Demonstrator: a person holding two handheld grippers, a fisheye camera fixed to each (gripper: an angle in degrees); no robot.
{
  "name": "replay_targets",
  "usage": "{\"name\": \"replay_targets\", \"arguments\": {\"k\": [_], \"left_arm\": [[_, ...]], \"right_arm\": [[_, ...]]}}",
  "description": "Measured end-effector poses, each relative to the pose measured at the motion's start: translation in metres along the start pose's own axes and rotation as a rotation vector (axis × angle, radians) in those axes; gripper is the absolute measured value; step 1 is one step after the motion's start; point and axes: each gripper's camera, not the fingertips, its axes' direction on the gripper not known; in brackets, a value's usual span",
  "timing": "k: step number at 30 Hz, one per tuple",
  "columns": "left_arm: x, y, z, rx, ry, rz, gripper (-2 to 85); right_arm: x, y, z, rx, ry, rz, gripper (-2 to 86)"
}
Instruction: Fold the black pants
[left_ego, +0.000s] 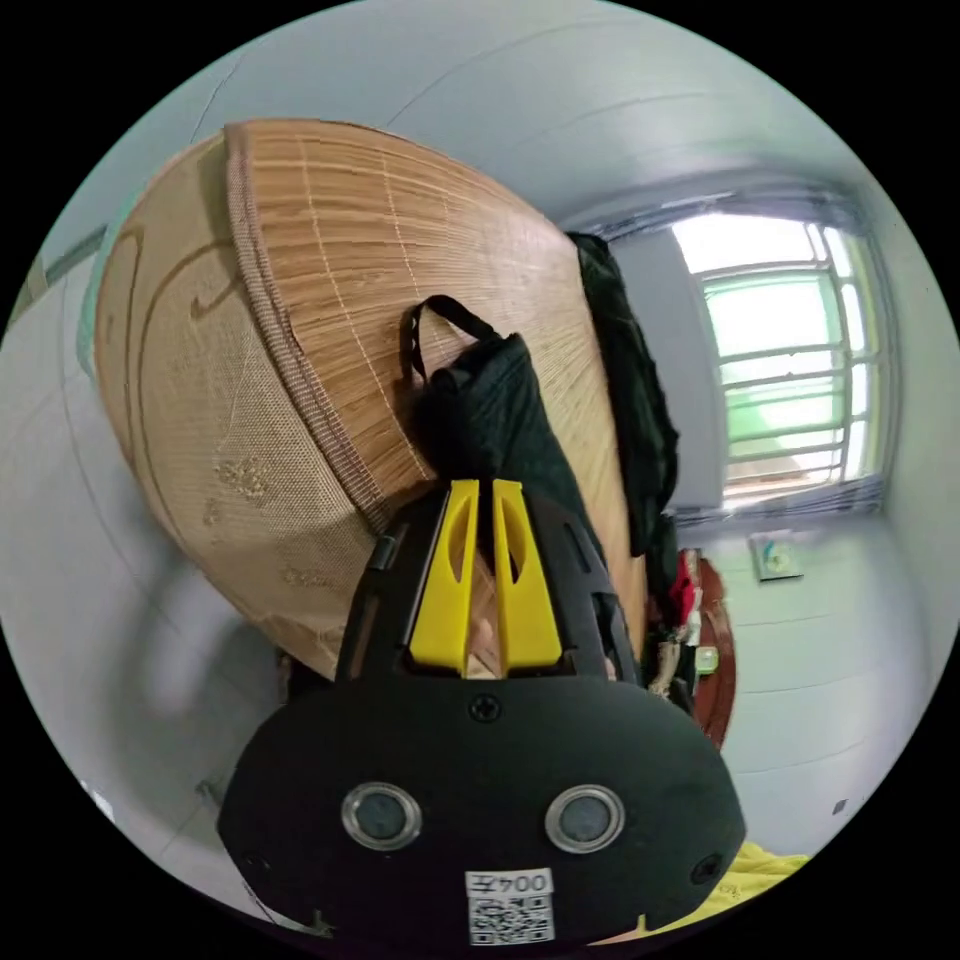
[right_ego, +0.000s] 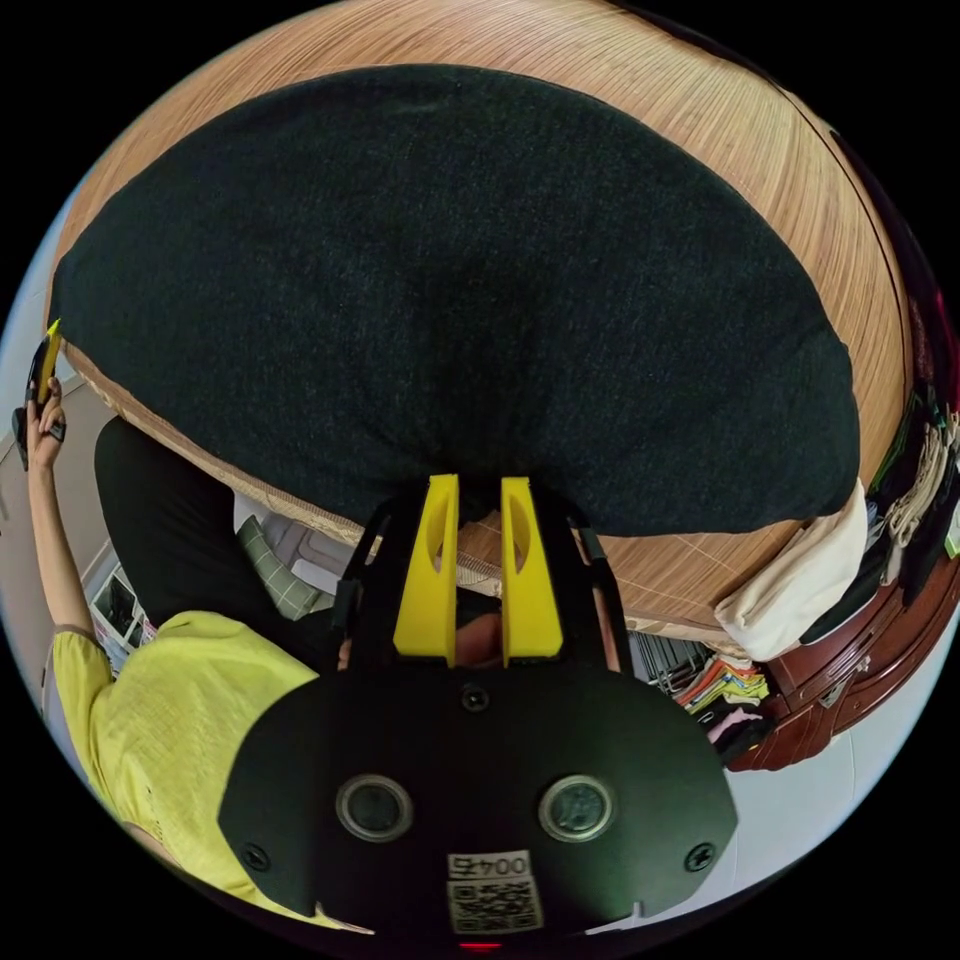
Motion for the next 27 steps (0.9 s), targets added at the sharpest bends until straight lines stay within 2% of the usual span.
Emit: {"name": "replay_targets", "arguments": {"k": [5,9,11,14,16,18,20,22,23,25,27], "left_arm": [[0.002,-0.008,-0.024,0.092,0.079,-0.002,9.3],[0.001,-0.025,-0.027,0.105,0.117,-0.078,6.3],[0.027,-0.028,-0.033,0.116,0.069,-0.006,4.7],[0.121,-0.013,-0.044,0.175,-0.132,0.360,3.6],[0.197,0.021,-0.040,0.259,-0.377,0.755,3.2],[0.222,0.035,-0.020,0.265,-0.610,0.931,3.0],[0.214,0.019,-0.005,0.185,-0.647,0.887,2.7],[0.178,-0.017,0.000,0.035,-0.617,0.620,2.2],[0.169,-0.022,-0.003,0.024,-0.586,0.545,2.1],[0.145,-0.023,-0.025,0.091,-0.386,0.369,1.6],[0.133,-0.021,-0.033,0.121,-0.281,0.266,1.2]], "right_arm": [[0.002,-0.004,0.003,-0.009,0.003,-0.006,7.5],[0.003,-0.006,0.009,-0.021,0.006,-0.009,7.5],[0.003,-0.005,0.012,-0.022,0.009,-0.007,7.5],[0.005,-0.002,0.018,-0.018,0.004,-0.004,7.4],[0.007,0.001,0.024,-0.015,-0.002,-0.001,7.4],[0.008,0.003,0.029,-0.018,-0.002,-0.001,7.4],[0.008,0.006,0.035,-0.024,0.004,-0.003,7.4],[0.008,0.010,0.044,-0.029,0.012,-0.003,7.4],[0.008,0.011,0.046,-0.029,0.014,-0.002,7.5],[0.008,0.018,0.055,-0.025,0.017,-0.002,7.5],[0.011,0.023,0.063,-0.022,0.011,-0.003,7.5]]}}
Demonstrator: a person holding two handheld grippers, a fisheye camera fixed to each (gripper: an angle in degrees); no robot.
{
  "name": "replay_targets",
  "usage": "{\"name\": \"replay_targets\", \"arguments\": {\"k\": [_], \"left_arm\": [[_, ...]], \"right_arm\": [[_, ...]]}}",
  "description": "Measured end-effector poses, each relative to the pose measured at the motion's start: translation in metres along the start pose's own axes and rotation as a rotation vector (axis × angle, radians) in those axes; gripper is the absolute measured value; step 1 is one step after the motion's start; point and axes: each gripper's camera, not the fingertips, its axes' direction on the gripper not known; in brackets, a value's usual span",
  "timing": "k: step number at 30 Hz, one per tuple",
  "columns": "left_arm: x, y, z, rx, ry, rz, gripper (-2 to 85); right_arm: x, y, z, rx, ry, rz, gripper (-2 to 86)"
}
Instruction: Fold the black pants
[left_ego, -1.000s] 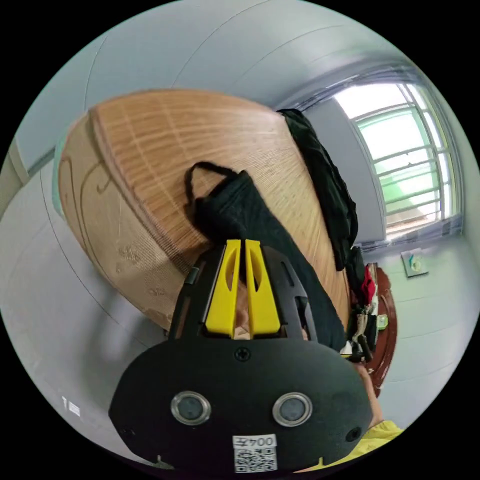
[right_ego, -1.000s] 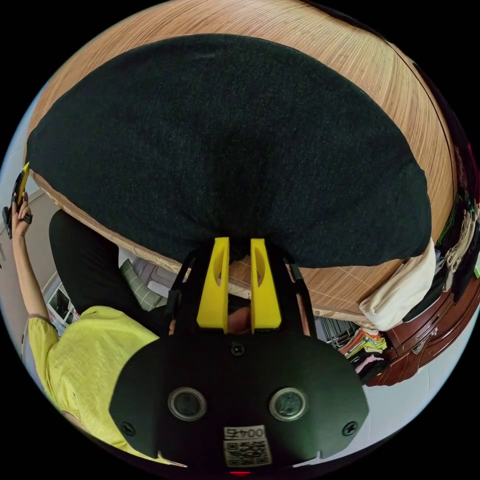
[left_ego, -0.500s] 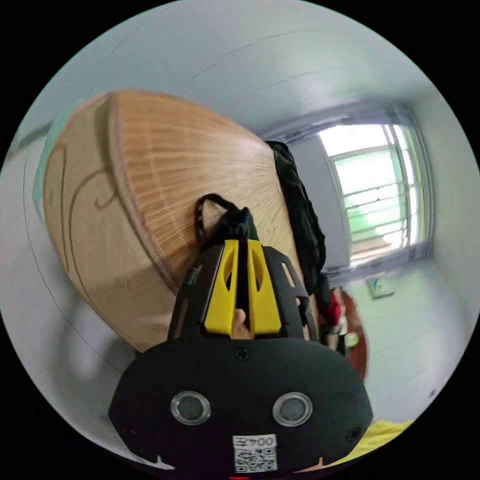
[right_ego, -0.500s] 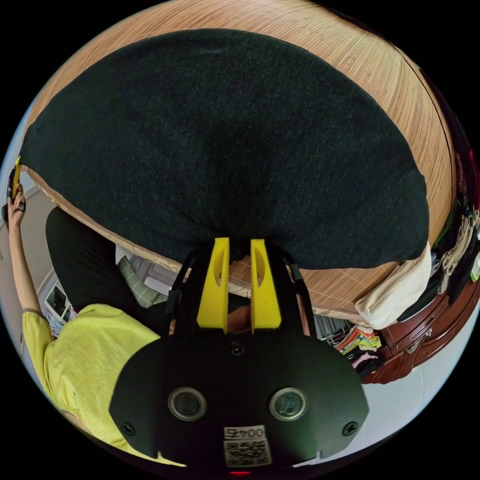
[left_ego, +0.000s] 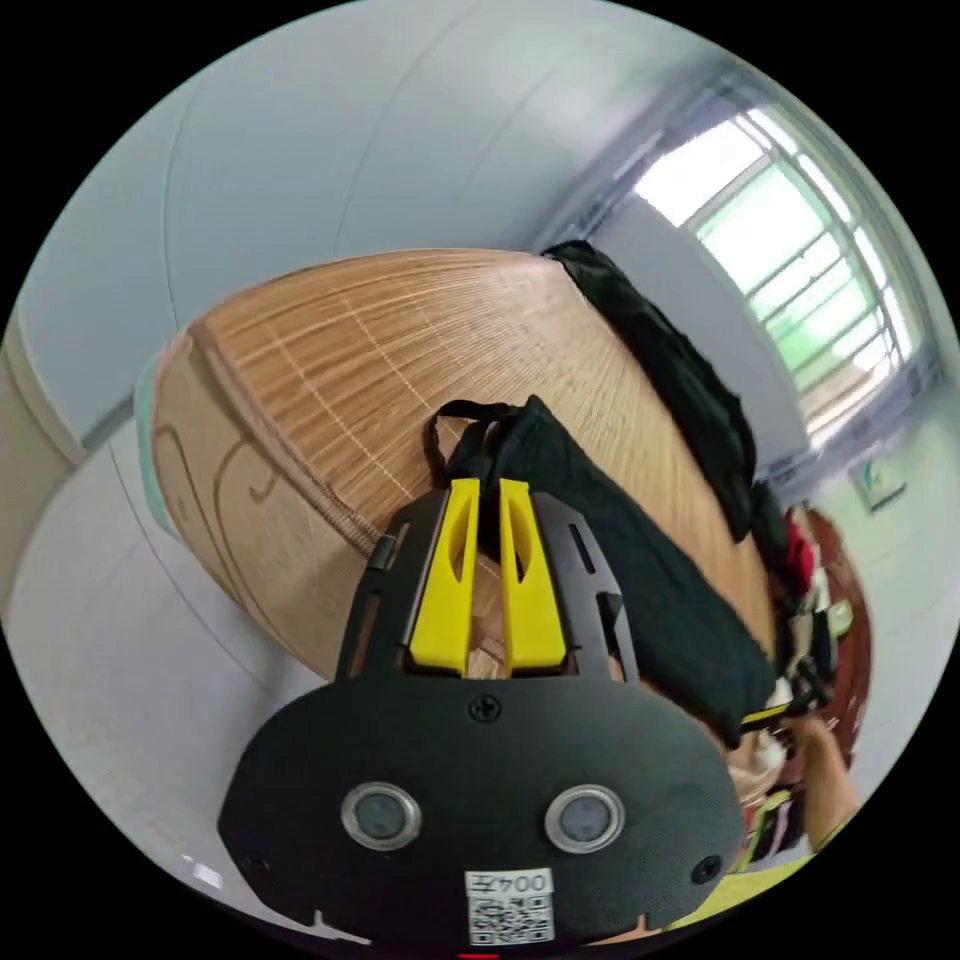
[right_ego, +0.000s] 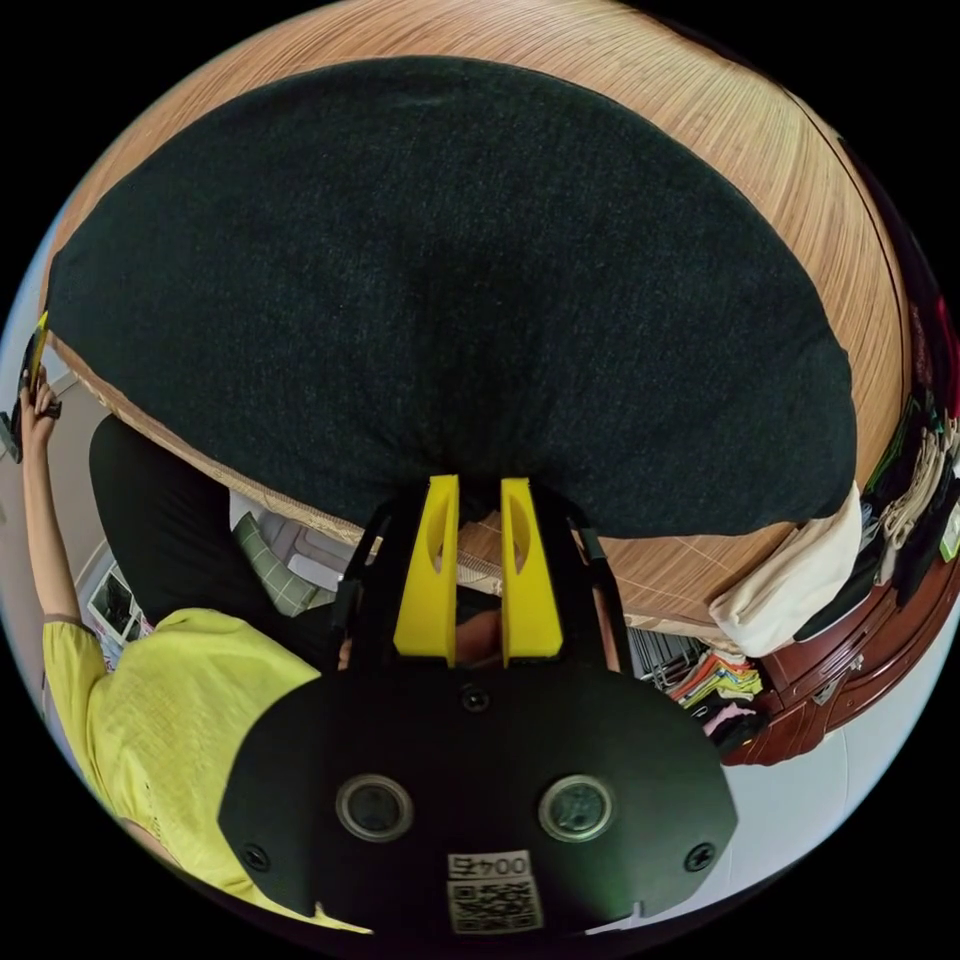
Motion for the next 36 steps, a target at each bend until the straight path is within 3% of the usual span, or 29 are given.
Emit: {"name": "replay_targets", "arguments": {"k": [4,8,11,14,19,23,28,34,36], "left_arm": [[-0.039,0.014,-0.031,0.140,0.123,-0.346,0.5],[-0.013,0.014,-0.072,0.244,0.091,-0.355,0.3],[0.081,0.012,-0.073,0.183,0.116,-0.074,0.3],[0.212,0.040,-0.035,-0.003,0.108,0.288,0.3],[0.414,0.135,0.037,-0.167,0.043,0.775,0.5],[0.503,0.191,0.077,-0.249,-0.016,0.974,0.6],[0.597,0.249,0.097,-0.192,-0.144,1.177,0.6],[0.685,0.282,0.111,-0.216,-0.110,1.256,0.4],[0.700,0.282,0.131,-0.285,-0.141,1.225,0.3]], "right_arm": [[0.006,0.015,0.021,0.012,-0.020,0.004,7.5],[0.007,0.032,0.042,0.031,-0.012,0.005,7.5],[0.010,0.051,0.061,0.070,-0.013,0.015,7.5],[0.015,0.081,0.083,0.172,-0.029,0.041,7.4],[0.028,0.171,0.134,0.548,-0.101,0.113,8.0],[0.045,0.250,0.183,0.815,-0.304,0.175,11.3],[0.096,0.351,0.282,1.114,-0.781,0.354,16.4],[0.121,0.377,0.365,1.134,-1.064,0.403,14.7],[0.114,0.373,0.374,1.116,-1.035,0.385,14.2]]}}
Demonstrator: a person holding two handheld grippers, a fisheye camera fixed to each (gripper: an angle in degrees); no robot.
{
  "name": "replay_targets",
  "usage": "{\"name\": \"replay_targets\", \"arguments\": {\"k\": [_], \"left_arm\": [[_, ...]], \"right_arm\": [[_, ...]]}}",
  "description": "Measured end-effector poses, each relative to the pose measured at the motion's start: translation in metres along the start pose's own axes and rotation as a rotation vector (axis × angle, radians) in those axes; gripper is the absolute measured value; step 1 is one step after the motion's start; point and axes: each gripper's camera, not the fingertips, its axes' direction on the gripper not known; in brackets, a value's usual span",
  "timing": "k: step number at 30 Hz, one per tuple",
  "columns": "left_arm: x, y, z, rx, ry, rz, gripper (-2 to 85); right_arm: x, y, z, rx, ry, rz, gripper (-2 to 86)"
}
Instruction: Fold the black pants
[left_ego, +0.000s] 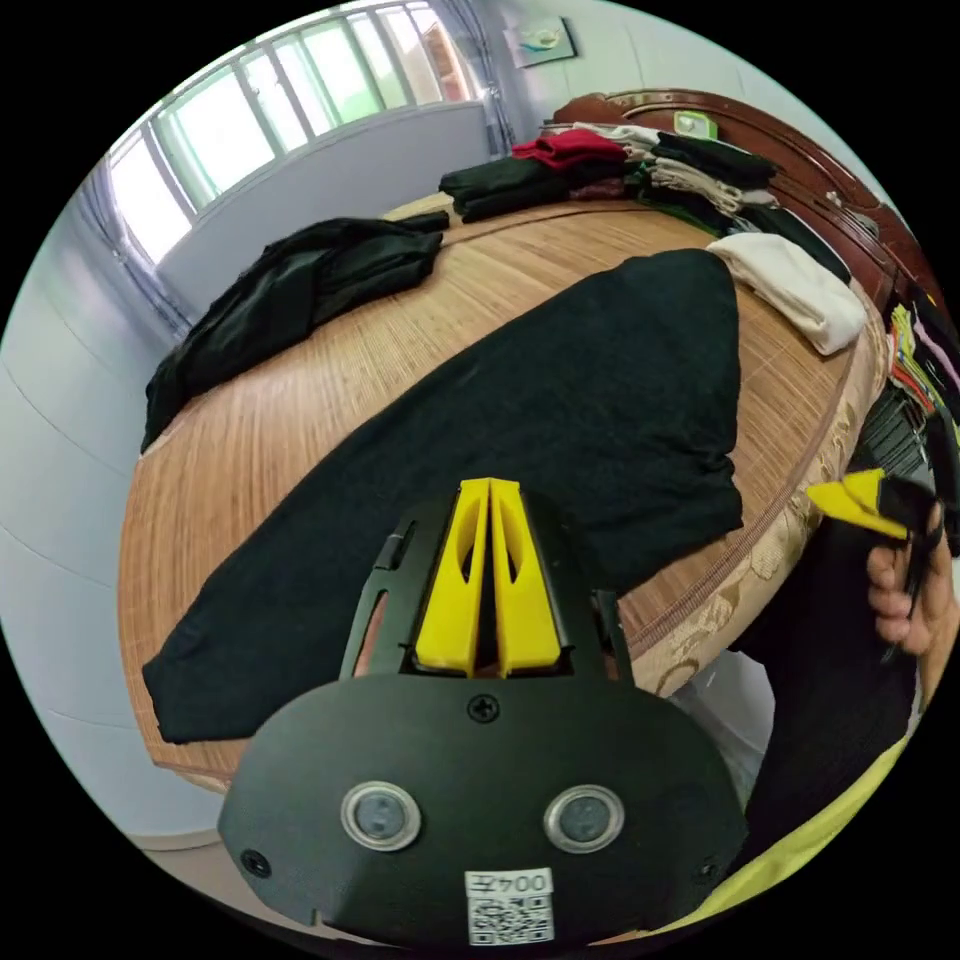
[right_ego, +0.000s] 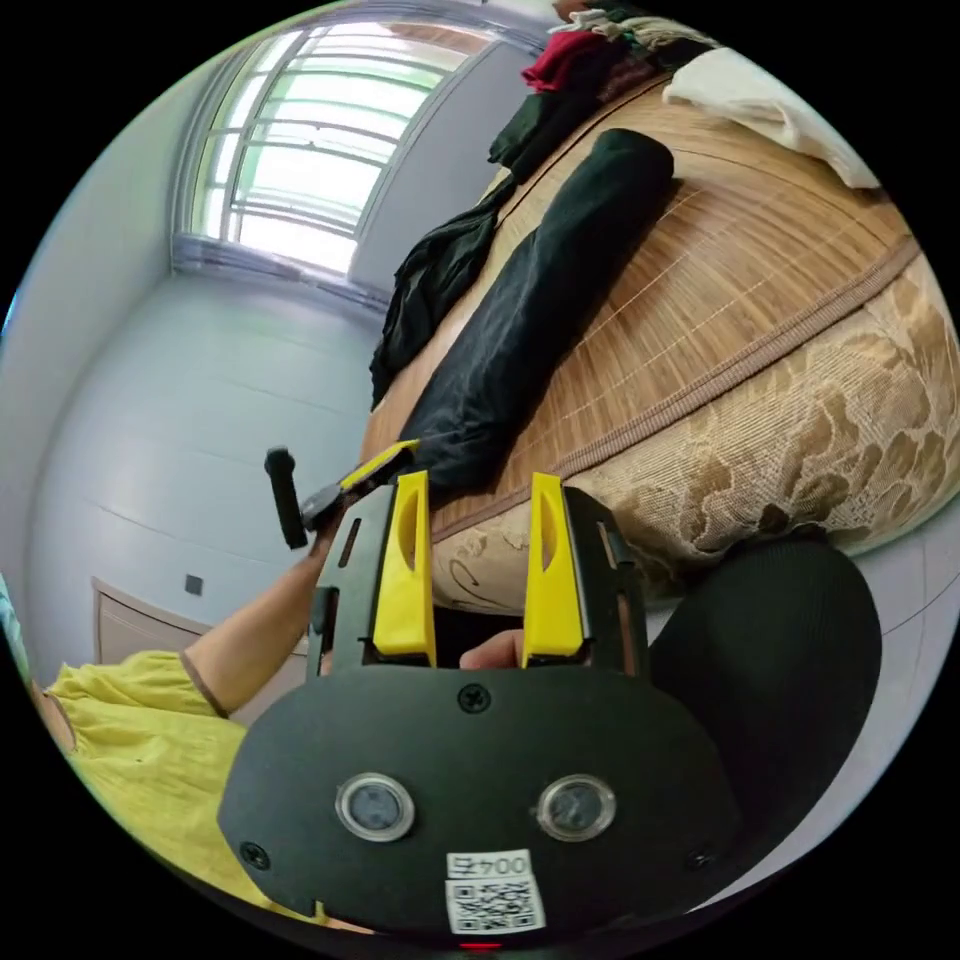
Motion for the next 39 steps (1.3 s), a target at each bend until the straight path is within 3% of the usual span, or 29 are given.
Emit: {"name": "replay_targets", "arguments": {"k": [1,6,12,18,22,29,34,39], "left_arm": [[0.002,-0.010,0.018,-0.099,0.029,-0.020,0.3],[0.006,-0.023,-0.005,-0.076,-0.025,-0.048,0.5],[0.010,0.022,-0.074,0.091,0.270,-0.126,0.7],[0.070,0.033,-0.075,0.072,0.225,0.112,1.8],[0.089,0.011,-0.076,0.058,0.164,0.205,4.3],[0.100,0.004,-0.068,-0.018,0.225,0.253,6.2],[0.098,0.012,-0.080,0.034,0.151,0.193,6.8],[0.084,0.006,-0.096,0.115,0.190,0.163,8.6]], "right_arm": [[-0.004,0.007,0.007,-0.009,0.074,-0.056,14.0],[-0.036,0.030,0.044,-0.024,0.382,-0.401,12.4],[-0.045,0.031,0.078,-0.036,0.594,-0.646,5.9],[-0.040,-0.040,0.064,-0.252,0.319,-0.604,6.9],[-0.014,-0.102,0.042,-0.173,0.191,-0.465,7.6],[0.031,-0.149,0.075,-0.256,0.265,-0.442,8.4],[0.043,-0.171,0.089,-0.247,0.264,-0.423,9.9],[0.053,-0.199,0.093,-0.200,0.202,-0.331,10.8]]}}
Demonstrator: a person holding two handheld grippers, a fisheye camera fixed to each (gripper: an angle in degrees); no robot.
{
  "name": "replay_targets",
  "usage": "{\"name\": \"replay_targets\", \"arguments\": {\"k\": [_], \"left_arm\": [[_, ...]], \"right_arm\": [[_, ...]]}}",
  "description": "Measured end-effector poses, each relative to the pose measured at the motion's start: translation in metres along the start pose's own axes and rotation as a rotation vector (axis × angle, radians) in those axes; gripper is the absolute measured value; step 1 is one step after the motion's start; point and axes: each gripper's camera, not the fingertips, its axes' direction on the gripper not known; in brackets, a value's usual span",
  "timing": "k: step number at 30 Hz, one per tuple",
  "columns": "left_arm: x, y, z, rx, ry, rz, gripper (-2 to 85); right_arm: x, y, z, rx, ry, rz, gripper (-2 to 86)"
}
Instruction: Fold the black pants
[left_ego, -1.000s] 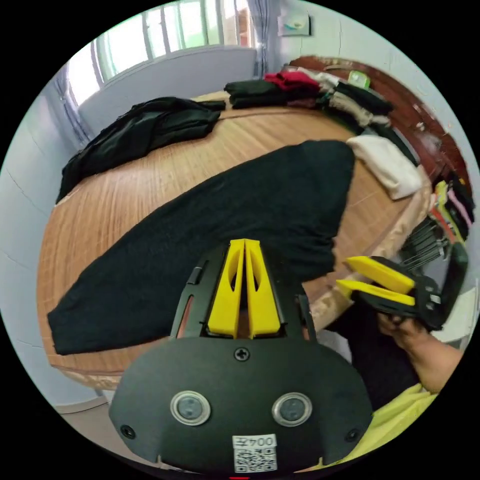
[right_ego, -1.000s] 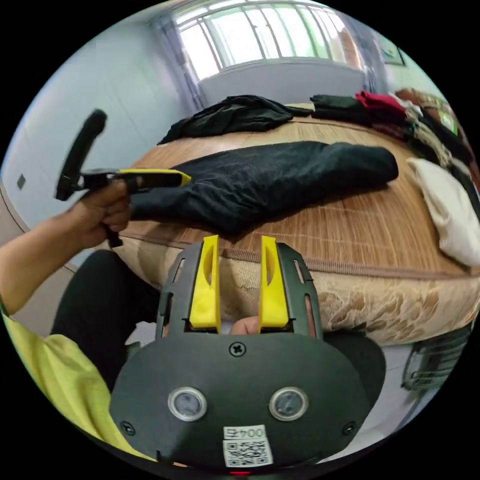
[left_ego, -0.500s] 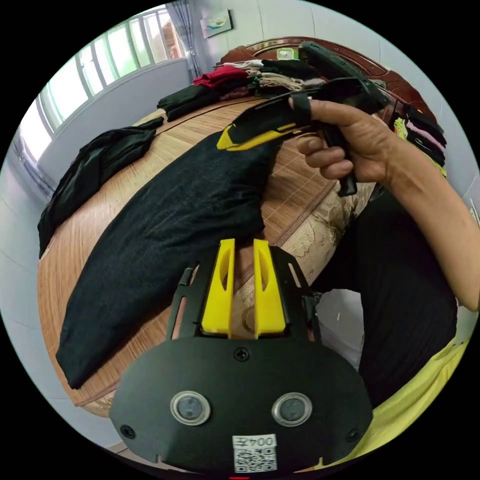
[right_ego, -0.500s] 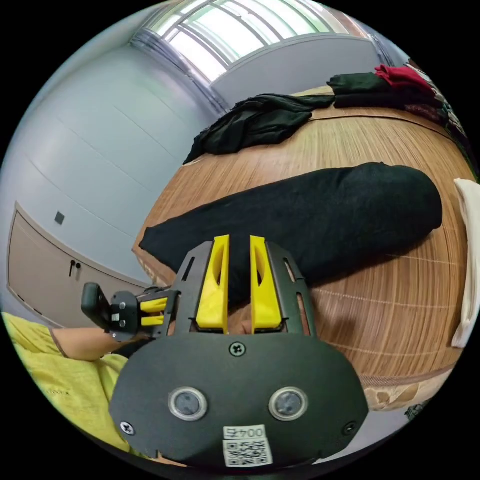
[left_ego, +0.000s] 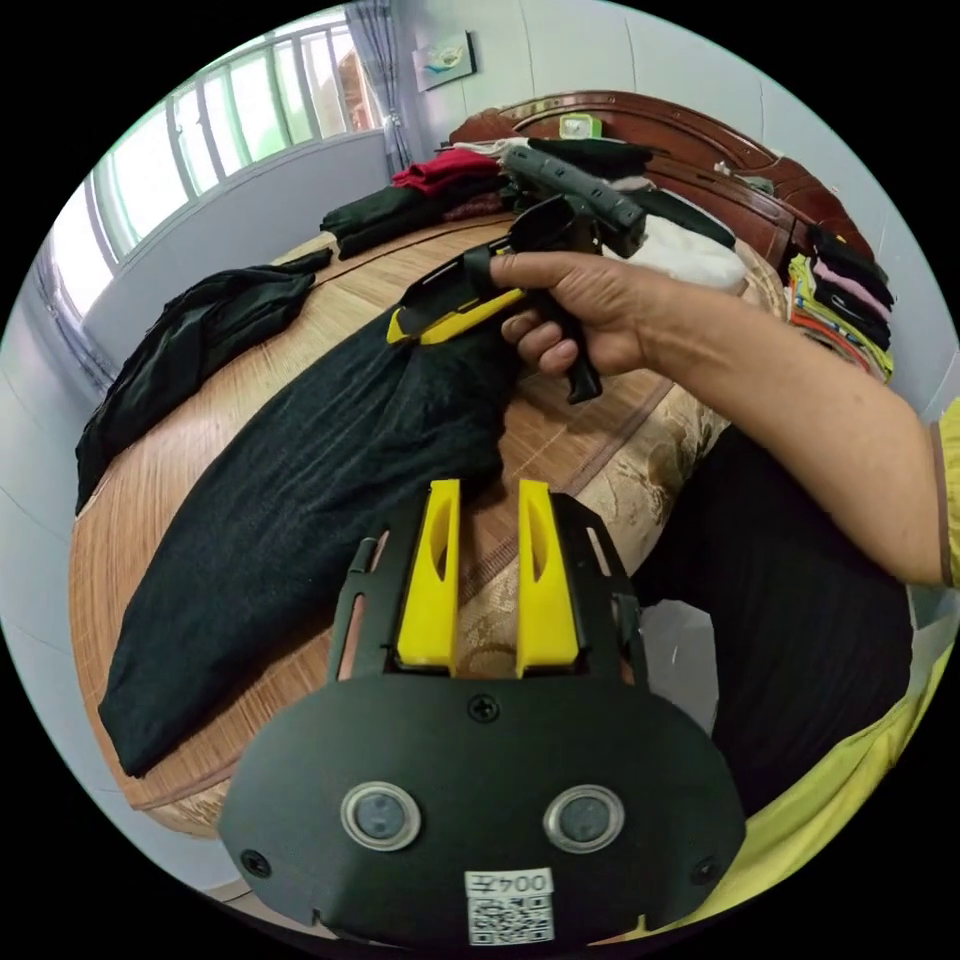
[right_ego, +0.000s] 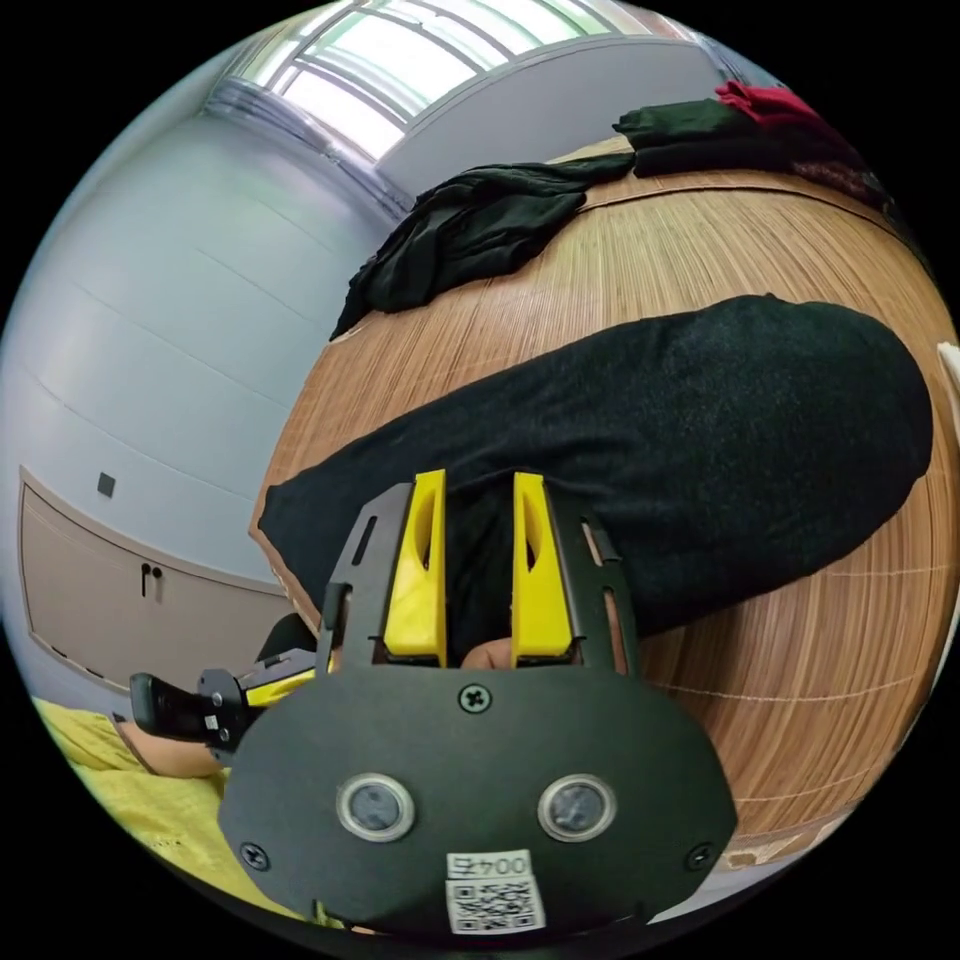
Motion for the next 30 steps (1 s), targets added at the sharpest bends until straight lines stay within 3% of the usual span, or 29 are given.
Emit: {"name": "replay_targets", "arguments": {"k": [9,17,24,30], "left_arm": [[-0.014,-0.006,0.007,-0.002,-0.014,-0.021,9.8],[-0.016,0.004,0.011,-0.016,-0.079,-0.115,4.9],[-0.022,0.043,0.003,-0.060,0.058,-0.146,3.5],[-0.034,0.039,0.000,-0.068,0.124,-0.228,4.1]], "right_arm": [[0.010,-0.024,0.009,-0.027,-0.012,0.015,10.9],[0.009,-0.031,0.006,-0.059,0.028,-0.042,12.5],[0.020,-0.038,0.013,-0.103,0.105,-0.010,9.9],[0.012,-0.034,0.009,-0.083,0.094,-0.088,15.4]]}}
